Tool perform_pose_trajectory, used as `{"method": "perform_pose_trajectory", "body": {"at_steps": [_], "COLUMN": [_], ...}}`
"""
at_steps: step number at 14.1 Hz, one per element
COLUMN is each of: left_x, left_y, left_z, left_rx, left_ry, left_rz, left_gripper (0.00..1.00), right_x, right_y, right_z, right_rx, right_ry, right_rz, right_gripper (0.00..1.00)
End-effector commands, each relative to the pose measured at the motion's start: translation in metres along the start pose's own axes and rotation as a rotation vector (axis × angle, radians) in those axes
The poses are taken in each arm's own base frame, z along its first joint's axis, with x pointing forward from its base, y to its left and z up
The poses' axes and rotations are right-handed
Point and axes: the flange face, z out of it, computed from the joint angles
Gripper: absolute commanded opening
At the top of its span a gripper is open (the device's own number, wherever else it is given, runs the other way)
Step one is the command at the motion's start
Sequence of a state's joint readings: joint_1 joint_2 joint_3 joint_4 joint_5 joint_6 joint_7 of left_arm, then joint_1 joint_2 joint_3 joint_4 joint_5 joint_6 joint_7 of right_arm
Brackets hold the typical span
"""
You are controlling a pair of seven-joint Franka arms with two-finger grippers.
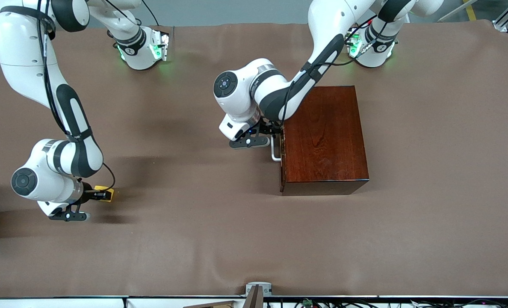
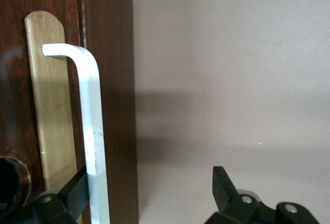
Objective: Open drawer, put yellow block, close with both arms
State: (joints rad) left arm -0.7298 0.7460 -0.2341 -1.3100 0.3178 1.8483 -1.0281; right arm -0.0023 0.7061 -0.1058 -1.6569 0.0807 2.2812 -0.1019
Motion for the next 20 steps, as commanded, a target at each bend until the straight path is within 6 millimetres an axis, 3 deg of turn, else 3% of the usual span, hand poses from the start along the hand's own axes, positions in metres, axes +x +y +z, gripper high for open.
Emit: {"method": "perform_pose_trajectory", "body": {"at_steps": [1,5,9,13,17,20], "left_x": [-0.005,-0.005,-0.012,-0.016,-0.017,-0.014], "left_y": [0.023,0.036,0.051,0.062,0.069,0.075], "left_z": [-0.005,-0.009,-0.009,-0.023,-0.030,-0.021], "left_rx": [-0.099,-0.197,-0.248,-0.332,-0.395,-0.436], "left_ry": [0.030,0.047,0.065,0.064,0.076,0.094], "left_rz": [-0.013,-0.046,-0.037,-0.052,-0.057,-0.061], "left_gripper": [1.00,1.00,1.00,1.00,1.00,1.00], "right_x": [-0.005,-0.007,-0.001,-0.011,-0.020,-0.030], "right_y": [-0.003,0.005,0.013,-0.007,-0.046,-0.048], "right_z": [-0.011,-0.071,-0.098,-0.132,-0.160,-0.173], "right_rx": [0.019,0.033,0.029,0.058,0.090,0.114], "right_ry": [-0.033,-0.009,0.043,0.023,0.036,0.021], "right_rz": [-0.004,-0.214,-0.502,-0.829,-1.185,-1.434], "right_gripper": [0.00,0.00,0.00,0.00,0.00,0.00]}}
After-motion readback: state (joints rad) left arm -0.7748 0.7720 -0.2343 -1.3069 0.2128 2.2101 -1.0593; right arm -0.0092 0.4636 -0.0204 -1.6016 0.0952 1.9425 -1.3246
